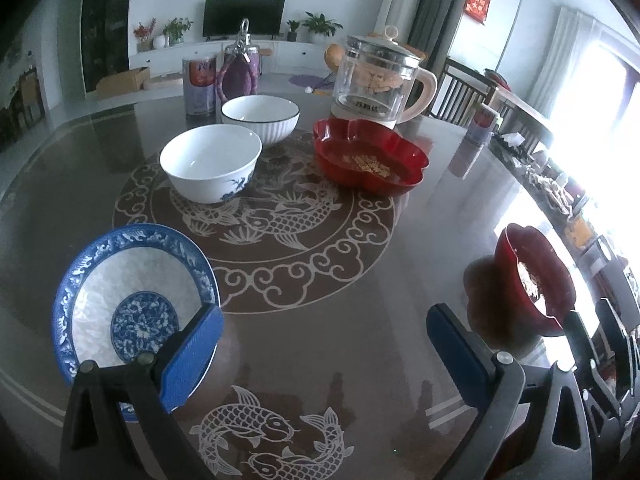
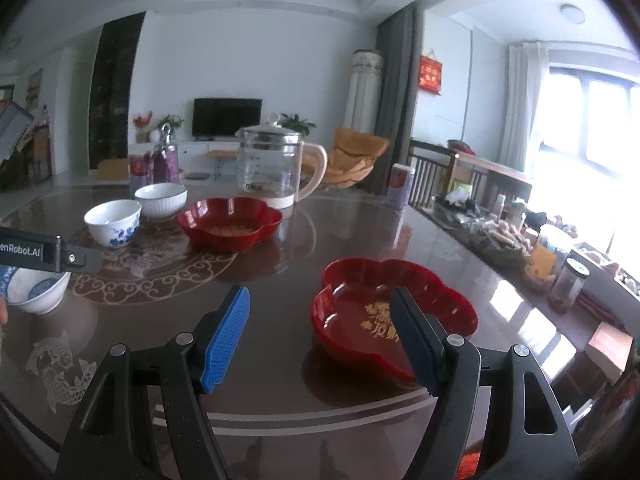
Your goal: Organize plates and bowls
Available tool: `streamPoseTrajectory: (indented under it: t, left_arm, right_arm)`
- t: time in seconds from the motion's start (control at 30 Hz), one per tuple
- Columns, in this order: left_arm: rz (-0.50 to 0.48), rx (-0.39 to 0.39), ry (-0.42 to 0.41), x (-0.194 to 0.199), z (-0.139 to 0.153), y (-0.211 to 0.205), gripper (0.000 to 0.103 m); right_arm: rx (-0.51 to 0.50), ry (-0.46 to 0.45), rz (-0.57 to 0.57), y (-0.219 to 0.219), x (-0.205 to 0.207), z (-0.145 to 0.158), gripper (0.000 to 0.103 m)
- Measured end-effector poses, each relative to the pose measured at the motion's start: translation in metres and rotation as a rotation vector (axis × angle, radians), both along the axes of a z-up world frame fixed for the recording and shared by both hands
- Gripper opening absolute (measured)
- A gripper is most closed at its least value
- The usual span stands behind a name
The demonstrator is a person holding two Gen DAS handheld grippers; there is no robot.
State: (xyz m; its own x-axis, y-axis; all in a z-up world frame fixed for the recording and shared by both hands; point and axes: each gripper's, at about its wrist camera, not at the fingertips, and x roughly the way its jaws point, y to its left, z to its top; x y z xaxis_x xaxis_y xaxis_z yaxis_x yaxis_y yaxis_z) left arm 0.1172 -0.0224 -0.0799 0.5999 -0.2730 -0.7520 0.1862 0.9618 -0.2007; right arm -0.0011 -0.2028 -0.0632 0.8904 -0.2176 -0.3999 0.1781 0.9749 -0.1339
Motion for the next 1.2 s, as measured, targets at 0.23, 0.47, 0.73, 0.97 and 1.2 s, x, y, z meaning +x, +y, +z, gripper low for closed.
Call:
streamPoseTrajectory:
  t: [0.23,0.47,0.73,0.97,1.2]
  left_arm:
    - [0.002,-0.017,0.009,0.01,0.003,0.002,0.101]
    - [0.001,-0.039,0.04,0.021,-0.004,0.001,0.101]
    - [-0.048,-0.139,0.101,0.078,0.023,0.004,0.101]
    - [-0.038,-0.037,0.159,0.168,0.034,-0.034,0.1]
    - [0.01,0.051,0.246,0.219,0.0,-0.055,0.085]
  right_arm:
    - [-0.013,0.006,0.034,0.008,0.001,-0.003,0.076]
    - [-0.001,0.028,0.052,0.009,0.006,-0.007,0.076]
    - [0.249,0.183,0.168,-0.008,0.056,0.007,0.076]
    - [0.48,0.29,0.133,-0.064,0.18,0.041,0.076]
    - [0.393,0.513,0.151,-0.07,0.308,0.028,0.076]
